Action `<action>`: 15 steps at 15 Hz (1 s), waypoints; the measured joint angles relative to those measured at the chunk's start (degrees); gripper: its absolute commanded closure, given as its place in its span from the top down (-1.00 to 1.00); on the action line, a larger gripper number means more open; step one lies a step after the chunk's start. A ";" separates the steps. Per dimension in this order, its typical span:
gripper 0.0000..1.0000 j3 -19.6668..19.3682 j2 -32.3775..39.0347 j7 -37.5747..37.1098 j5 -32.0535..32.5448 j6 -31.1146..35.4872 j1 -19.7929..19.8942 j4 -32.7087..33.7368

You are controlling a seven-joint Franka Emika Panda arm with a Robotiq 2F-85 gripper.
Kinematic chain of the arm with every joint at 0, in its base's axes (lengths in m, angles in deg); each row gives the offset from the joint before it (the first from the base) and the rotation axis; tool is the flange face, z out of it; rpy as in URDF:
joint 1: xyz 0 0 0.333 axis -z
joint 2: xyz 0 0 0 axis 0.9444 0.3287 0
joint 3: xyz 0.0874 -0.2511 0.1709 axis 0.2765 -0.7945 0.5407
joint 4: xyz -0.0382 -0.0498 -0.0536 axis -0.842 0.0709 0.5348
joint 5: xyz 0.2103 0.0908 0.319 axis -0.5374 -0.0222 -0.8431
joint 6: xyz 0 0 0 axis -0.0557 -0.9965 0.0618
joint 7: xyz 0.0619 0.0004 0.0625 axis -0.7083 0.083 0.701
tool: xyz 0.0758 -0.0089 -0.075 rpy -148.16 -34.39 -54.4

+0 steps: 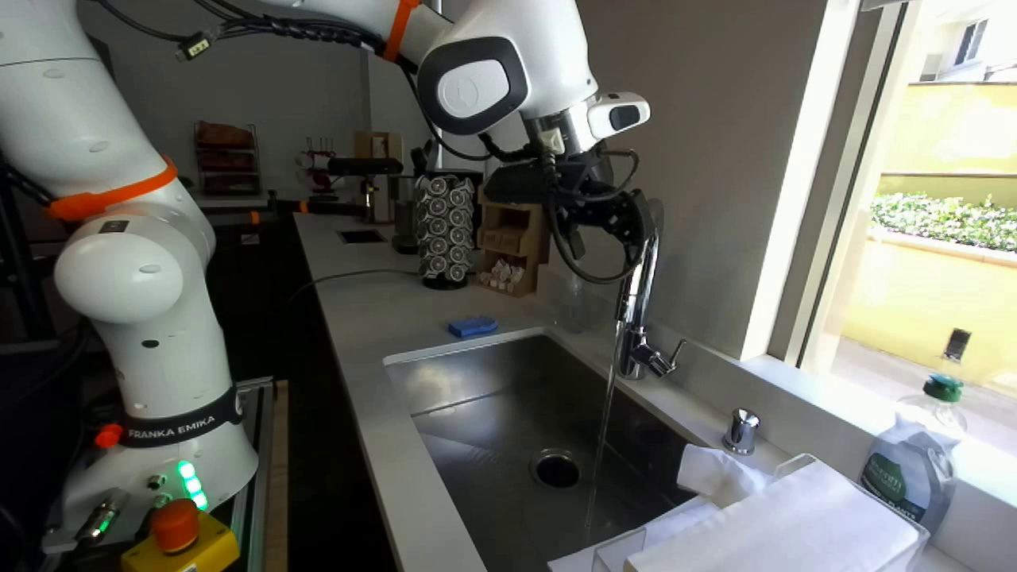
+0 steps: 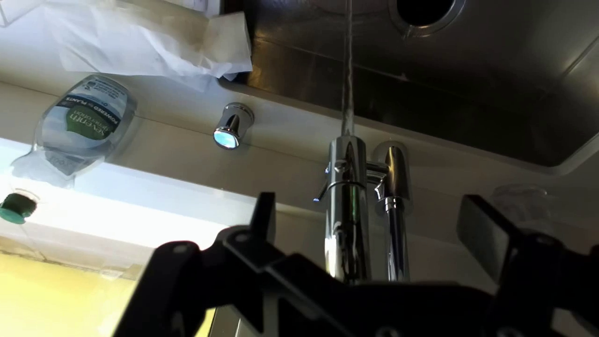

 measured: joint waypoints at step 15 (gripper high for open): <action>1.00 3.06 13.38 20.09 -20.18 0.13 0.56 7.41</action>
